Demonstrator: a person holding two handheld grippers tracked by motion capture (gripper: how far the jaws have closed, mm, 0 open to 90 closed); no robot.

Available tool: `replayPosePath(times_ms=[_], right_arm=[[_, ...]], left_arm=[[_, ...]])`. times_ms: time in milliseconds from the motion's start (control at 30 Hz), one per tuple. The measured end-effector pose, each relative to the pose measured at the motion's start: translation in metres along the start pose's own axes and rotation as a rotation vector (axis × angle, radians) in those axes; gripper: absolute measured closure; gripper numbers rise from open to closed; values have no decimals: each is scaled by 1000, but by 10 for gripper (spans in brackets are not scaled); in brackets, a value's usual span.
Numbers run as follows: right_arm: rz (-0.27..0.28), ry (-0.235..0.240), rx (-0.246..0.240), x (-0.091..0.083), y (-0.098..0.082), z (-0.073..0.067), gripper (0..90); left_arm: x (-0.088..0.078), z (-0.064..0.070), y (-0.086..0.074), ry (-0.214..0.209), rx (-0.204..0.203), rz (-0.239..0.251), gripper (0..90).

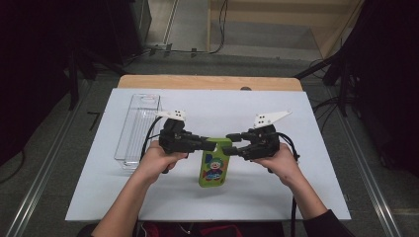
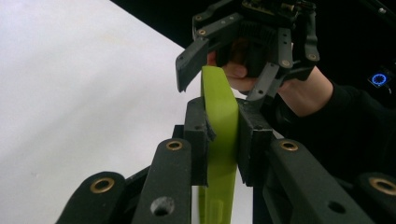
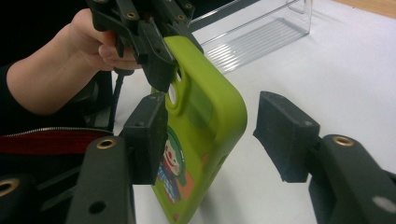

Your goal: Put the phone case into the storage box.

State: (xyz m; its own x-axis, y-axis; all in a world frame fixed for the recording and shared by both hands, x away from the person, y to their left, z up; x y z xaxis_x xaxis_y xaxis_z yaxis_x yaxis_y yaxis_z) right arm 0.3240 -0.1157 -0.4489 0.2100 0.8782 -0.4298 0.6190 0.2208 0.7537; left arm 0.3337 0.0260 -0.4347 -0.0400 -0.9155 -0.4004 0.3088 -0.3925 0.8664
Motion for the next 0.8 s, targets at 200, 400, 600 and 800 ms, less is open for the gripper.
replayPosePath(times_ms=[200,400,600,800], right_arm=[[-11,21,-4,2,-1,0,529],[-30,16,-7,2,-3,0,660],[-34,41,-21,0,-3,-2,720],[-44,76,-7,-3,-2,-5,739]], left_arm=[[0,1,0,-14,2,2,773],[2,2,-2,-27,8,-3,773],[0,1,-2,-29,14,1,767],[-1,2,-2,-41,25,10,761]])
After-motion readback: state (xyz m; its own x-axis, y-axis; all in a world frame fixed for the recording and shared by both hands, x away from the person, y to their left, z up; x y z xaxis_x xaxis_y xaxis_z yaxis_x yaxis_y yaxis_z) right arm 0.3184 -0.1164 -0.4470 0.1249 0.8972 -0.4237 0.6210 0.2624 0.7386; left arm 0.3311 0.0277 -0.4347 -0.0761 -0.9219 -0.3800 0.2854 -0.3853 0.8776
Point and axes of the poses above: each handheld gripper's, and its own axes: x roughly forward along the jaws, y roughly out of its top, z roughly to its right, the point moved 8 cm from there along x, roughly forward along the jaws, and after that the axes turned 12 degrees about x, right-handed, at the moved point
